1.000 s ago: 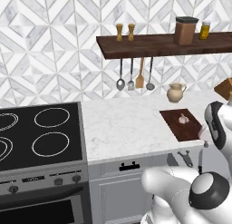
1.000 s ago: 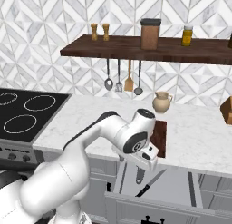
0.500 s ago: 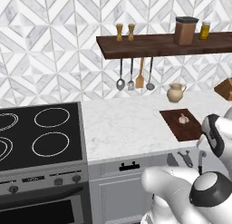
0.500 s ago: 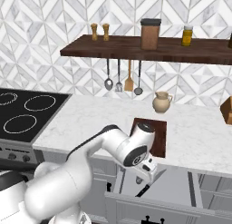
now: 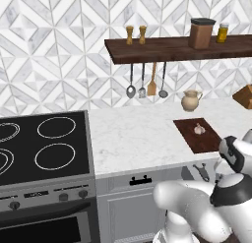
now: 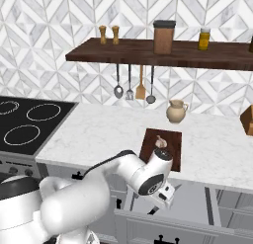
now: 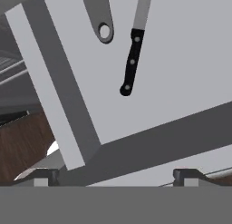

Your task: Place the appropriate cutting tool for cutting the garlic skin on the cutting board.

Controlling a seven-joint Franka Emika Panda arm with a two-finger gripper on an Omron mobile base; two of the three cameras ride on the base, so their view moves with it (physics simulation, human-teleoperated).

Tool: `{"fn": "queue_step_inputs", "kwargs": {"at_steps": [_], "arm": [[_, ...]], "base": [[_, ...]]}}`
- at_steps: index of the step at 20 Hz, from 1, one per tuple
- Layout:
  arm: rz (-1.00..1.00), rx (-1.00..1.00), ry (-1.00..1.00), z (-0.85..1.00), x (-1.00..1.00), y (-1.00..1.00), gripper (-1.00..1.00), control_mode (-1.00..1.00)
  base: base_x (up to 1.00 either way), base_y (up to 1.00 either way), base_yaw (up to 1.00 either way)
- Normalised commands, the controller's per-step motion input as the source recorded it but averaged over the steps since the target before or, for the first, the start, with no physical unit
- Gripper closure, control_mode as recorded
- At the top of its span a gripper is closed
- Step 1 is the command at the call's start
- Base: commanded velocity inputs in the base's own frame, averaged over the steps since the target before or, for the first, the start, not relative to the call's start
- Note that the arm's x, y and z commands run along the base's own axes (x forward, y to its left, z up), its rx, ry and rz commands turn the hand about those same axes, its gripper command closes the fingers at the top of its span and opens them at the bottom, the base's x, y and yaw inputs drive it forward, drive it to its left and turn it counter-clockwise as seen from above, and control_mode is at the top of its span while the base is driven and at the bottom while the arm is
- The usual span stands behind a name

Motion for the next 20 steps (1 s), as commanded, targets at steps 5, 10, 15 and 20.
{"fn": "queue_step_inputs", "kwargs": {"at_steps": [5, 10, 15, 20], "arm": [[0.01, 0.01, 0.09, -0.35, 0.18, -0.15, -1.0, -1.0], [0.04, 0.0, 0.1, -0.38, 0.2, -0.1, -1.0, -1.0], [0.06, 0.0, 0.09, -0.42, 0.04, -0.02, -1.0, -1.0], [0.06, 0.0, 0.11, -0.32, -0.13, -0.06, -1.0, -1.0]], "base": [[0.0, 0.0, 0.0], [0.0, 0.0, 0.0], [0.0, 0.0, 0.0], [0.0, 0.0, 0.0]]}}
